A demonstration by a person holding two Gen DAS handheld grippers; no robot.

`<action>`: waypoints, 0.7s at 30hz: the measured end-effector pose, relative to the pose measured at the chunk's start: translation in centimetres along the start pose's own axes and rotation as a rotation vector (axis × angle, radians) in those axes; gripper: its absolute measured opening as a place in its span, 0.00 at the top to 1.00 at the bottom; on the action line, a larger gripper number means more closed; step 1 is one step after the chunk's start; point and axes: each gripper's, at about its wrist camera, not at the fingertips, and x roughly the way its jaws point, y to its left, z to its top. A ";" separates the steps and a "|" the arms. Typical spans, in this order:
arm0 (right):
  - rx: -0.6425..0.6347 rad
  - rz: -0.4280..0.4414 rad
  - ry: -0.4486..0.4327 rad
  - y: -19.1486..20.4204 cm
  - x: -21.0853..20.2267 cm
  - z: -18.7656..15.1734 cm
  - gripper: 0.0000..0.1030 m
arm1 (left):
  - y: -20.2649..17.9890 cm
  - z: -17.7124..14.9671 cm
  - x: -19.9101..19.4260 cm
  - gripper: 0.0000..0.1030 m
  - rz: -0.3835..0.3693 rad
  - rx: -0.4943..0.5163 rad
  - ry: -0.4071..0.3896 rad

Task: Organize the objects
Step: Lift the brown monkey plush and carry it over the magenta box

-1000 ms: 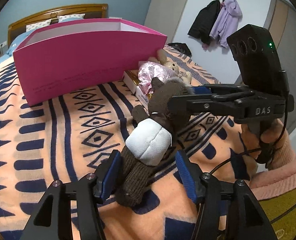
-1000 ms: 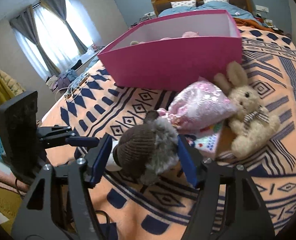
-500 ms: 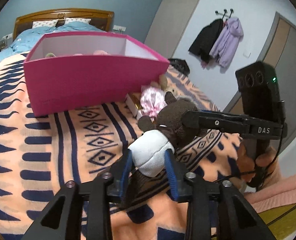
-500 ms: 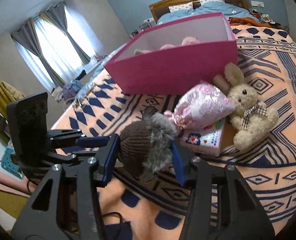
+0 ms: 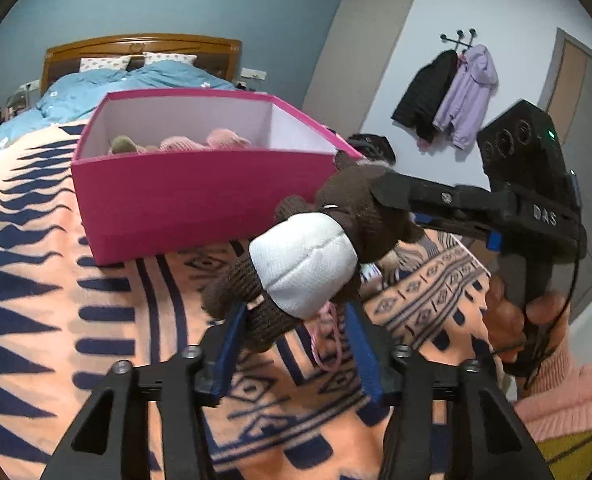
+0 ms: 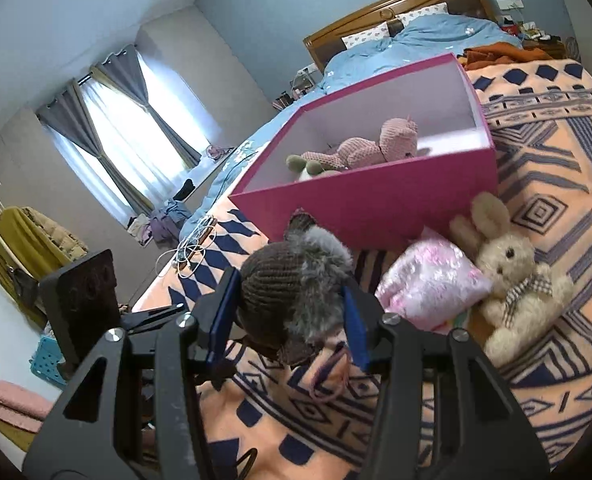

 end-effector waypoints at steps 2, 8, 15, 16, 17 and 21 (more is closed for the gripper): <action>-0.009 0.005 -0.008 0.3 0.1 0.5 0.51 | 0.3 0.8 -0.3 0.58 0.004 -0.009 -0.017; -0.031 0.023 -0.039 1.1 0.2 2.5 0.50 | 1.0 4.1 -1.6 0.58 0.021 0.002 -0.088; -0.064 0.035 -0.083 1.5 1.1 6.4 0.49 | 2.7 8.5 -1.8 0.58 0.074 0.013 -0.130; -0.062 0.039 -0.086 1.4 1.4 7.2 0.49 | 2.9 9.0 -1.7 0.58 0.080 0.013 -0.134; -0.060 0.041 -0.089 1.3 1.6 7.8 0.49 | 3.1 9.6 -1.7 0.58 0.090 0.014 -0.139; -0.063 0.039 -0.108 1.1 2.8 10.0 0.49 | 4.3 11.5 -1.3 0.58 0.127 0.017 -0.152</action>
